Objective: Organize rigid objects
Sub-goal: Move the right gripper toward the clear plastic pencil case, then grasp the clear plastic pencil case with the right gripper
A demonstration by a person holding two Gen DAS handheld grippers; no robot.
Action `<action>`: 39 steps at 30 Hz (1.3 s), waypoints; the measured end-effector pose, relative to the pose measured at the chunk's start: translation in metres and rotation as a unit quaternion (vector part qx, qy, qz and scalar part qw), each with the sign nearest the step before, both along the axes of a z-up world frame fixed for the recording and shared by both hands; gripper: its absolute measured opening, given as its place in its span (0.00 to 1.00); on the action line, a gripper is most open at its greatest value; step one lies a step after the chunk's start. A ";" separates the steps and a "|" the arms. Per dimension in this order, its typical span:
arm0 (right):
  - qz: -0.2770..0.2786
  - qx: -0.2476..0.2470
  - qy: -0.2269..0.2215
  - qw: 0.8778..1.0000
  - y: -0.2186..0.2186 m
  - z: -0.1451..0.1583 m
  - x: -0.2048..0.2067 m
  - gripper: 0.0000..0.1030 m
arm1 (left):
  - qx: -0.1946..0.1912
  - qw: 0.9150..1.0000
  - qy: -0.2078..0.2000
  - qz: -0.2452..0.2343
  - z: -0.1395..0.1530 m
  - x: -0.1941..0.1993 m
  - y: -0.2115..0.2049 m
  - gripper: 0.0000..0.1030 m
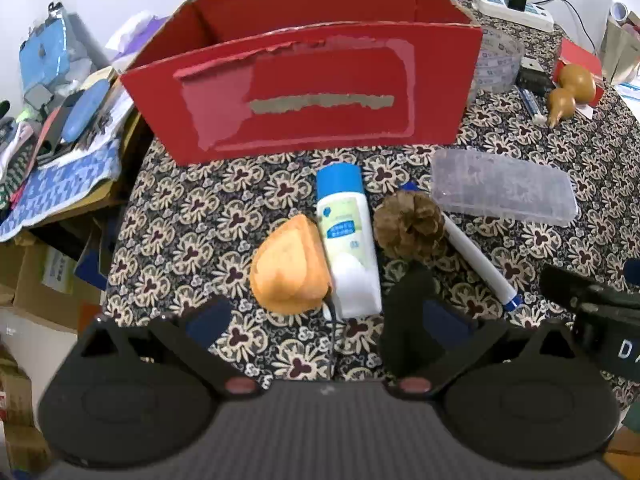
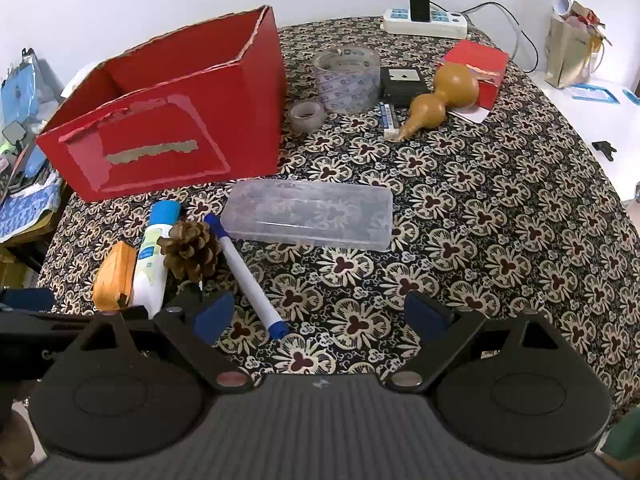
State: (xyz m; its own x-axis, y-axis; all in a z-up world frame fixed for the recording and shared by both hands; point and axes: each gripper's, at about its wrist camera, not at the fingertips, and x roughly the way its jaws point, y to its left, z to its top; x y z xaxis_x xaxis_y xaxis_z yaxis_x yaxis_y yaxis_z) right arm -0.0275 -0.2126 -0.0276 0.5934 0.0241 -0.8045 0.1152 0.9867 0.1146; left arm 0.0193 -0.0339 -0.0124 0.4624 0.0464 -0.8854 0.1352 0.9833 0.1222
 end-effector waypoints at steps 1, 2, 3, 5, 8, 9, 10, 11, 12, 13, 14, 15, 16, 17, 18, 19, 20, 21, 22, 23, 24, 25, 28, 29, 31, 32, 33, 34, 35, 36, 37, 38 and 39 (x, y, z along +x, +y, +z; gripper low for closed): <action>0.000 -0.001 0.000 1.000 0.001 0.000 0.001 0.77 | 0.000 1.000 0.001 -0.001 0.000 0.001 0.000 0.99; -0.001 -0.001 0.000 1.000 0.001 0.000 0.001 0.77 | -0.001 1.000 0.002 -0.003 -0.001 0.002 0.001 0.99; -0.003 0.000 0.000 1.000 0.001 -0.001 0.001 0.77 | -0.001 1.000 0.003 -0.004 -0.001 0.003 0.001 0.99; -0.005 0.002 0.002 1.000 0.002 -0.001 0.003 0.77 | -0.001 1.000 0.005 -0.007 -0.002 0.005 0.001 0.99; -0.007 0.003 0.003 1.000 0.002 -0.002 0.005 0.77 | 0.000 1.000 0.006 -0.010 -0.002 0.007 0.002 0.99; -0.007 0.004 0.003 1.000 0.002 -0.002 0.006 0.77 | 0.001 1.000 0.005 -0.011 -0.002 0.008 0.002 0.99; -0.007 0.005 0.003 1.000 0.002 -0.002 0.007 0.77 | 0.001 1.000 0.005 -0.011 -0.002 0.009 0.003 0.99; -0.007 0.006 0.003 1.000 0.002 -0.002 0.007 0.77 | 0.001 1.000 0.005 -0.012 -0.002 0.010 0.003 0.99; -0.007 0.006 0.003 1.000 0.002 -0.002 0.008 0.77 | 0.001 1.000 0.005 -0.012 -0.002 0.010 0.003 0.99; -0.007 0.006 0.002 1.000 0.003 -0.002 0.008 0.77 | 0.001 1.000 0.006 -0.013 -0.002 0.011 0.004 0.99; -0.006 0.005 0.002 1.000 0.003 -0.002 0.009 0.77 | 0.001 1.000 0.006 -0.014 -0.002 0.012 0.003 0.99; -0.005 0.005 0.002 1.000 0.003 -0.002 0.009 0.77 | 0.000 1.000 0.006 -0.015 -0.001 0.012 0.004 0.99; -0.004 0.007 0.002 1.000 0.003 -0.002 0.010 0.77 | 0.000 1.000 0.006 -0.016 -0.001 0.013 0.004 0.99; -0.002 0.009 0.001 1.000 0.003 -0.002 0.010 0.77 | -0.002 1.000 0.006 -0.018 -0.001 0.014 0.004 0.99; 0.001 0.012 0.000 1.000 0.002 -0.002 0.011 0.77 | -0.006 1.000 0.007 -0.021 0.000 0.014 0.005 0.99; 0.004 0.017 -0.002 1.000 0.002 -0.001 0.011 0.77 | -0.012 1.000 0.009 -0.025 0.000 0.014 0.005 0.99; 0.006 0.024 -0.005 1.000 0.000 -0.001 0.011 0.77 | -0.018 0.999 0.011 -0.029 0.000 0.015 0.006 0.99; 0.007 0.032 -0.008 0.999 -0.003 0.000 0.011 0.77 | -0.024 0.999 0.012 -0.031 0.001 0.015 0.007 0.99; 0.008 0.039 -0.009 0.999 -0.007 0.000 0.011 0.77 | -0.031 0.999 0.012 -0.035 0.001 0.016 0.009 0.99; 0.009 0.044 -0.011 0.999 -0.009 0.000 0.011 0.77 | -0.037 0.999 0.010 -0.038 0.002 0.015 0.010 0.99; 0.010 0.047 -0.016 0.999 -0.013 0.001 0.011 0.77 | -0.046 0.998 0.008 -0.043 0.003 0.015 0.013 0.99; 0.013 0.049 -0.021 0.998 -0.016 0.002 0.011 0.77 | -0.054 0.997 0.006 -0.047 0.004 0.014 0.015 0.99; 0.034 0.039 -0.039 0.998 -0.024 0.004 0.009 0.77 | -0.098 0.993 -0.002 -0.071 0.006 0.010 0.026 0.99; 0.044 0.025 -0.046 0.998 -0.025 0.005 0.009 0.77 | -0.108 0.991 -0.004 -0.077 0.006 0.008 0.029 0.98; 0.068 -0.001 -0.058 0.996 -0.028 0.006 0.009 0.77 | -0.127 0.988 -0.010 -0.085 0.007 0.004 0.035 0.98; 0.087 -0.007 -0.063 0.994 -0.031 0.007 0.010 0.77 | -0.135 0.987 -0.011 -0.088 0.008 0.003 0.037 0.98; 0.106 -0.010 -0.066 0.992 -0.033 0.007 0.012 0.77 | -0.148 0.984 -0.010 -0.094 0.009 0.002 0.039 0.98; 0.127 -0.014 -0.067 0.990 -0.036 0.007 0.014 0.77 | -0.160 0.982 -0.008 -0.098 0.010 0.001 0.040 0.98; 0.149 -0.020 -0.069 0.986 -0.039 0.008 0.017 0.77 | -0.172 0.980 -0.005 -0.100 0.012 0.001 0.041 0.98; 0.175 -0.027 -0.072 0.982 -0.041 0.008 0.021 0.77 | -0.180 0.979 -0.002 -0.098 0.013 0.002 0.040 0.98; 0.193 -0.034 -0.074 0.978 -0.043 0.009 0.024 0.77 | -0.189 0.978 0.003 -0.092 0.014 0.004 0.039 0.98; 0.215 -0.041 -0.075 0.973 -0.045 0.009 0.028 0.77 | -0.201 0.976 0.010 -0.083 0.016 0.005 0.038 0.98; 0.234 -0.046 -0.075 0.968 -0.047 0.008 0.033 0.77 | -0.218 0.973 0.017 -0.072 0.018 0.008 0.036 0.98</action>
State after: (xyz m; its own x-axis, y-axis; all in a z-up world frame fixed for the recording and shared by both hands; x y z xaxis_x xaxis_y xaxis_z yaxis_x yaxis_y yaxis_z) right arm 0.0056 -0.2597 -0.0194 0.6449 0.2513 -0.7217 -0.3590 0.9333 0.0042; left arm 0.0269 0.0022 0.0051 0.4062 -0.4009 -0.8211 0.2723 0.9109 -0.3101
